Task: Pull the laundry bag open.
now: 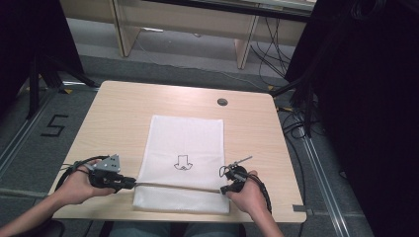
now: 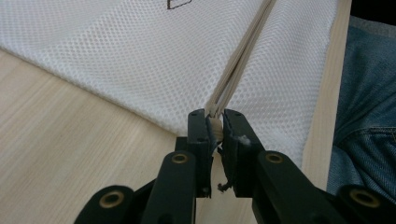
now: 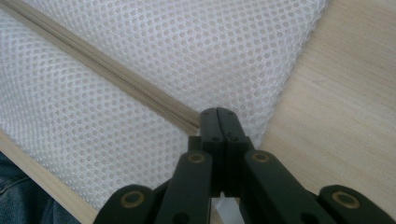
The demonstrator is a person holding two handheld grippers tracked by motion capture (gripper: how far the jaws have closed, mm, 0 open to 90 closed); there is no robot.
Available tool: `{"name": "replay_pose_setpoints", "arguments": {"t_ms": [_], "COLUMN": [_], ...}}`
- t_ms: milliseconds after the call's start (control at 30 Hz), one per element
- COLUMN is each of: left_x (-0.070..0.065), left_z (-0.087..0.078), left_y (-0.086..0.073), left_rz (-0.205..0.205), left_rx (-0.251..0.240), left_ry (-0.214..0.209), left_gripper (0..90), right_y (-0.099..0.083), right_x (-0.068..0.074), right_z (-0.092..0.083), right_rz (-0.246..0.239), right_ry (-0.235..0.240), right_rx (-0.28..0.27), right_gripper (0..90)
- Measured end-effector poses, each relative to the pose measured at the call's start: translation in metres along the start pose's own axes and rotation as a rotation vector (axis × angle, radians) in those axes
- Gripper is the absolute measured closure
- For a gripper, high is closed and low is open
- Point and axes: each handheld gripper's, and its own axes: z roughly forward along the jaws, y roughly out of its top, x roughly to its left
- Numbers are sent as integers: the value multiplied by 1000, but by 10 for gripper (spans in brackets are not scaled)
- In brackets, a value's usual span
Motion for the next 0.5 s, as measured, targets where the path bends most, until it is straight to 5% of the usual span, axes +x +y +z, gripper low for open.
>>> {"name": "replay_pose_setpoints", "arguments": {"t_ms": [500], "left_x": [6], "left_z": [0], "left_y": [-15], "left_rz": [-45], "left_rx": [33], "left_ry": [-4], "left_gripper": [813], "right_y": [1], "right_x": [1], "right_z": [0], "right_rz": [11], "right_ry": [-4], "right_rx": [11], "right_gripper": [900]}}
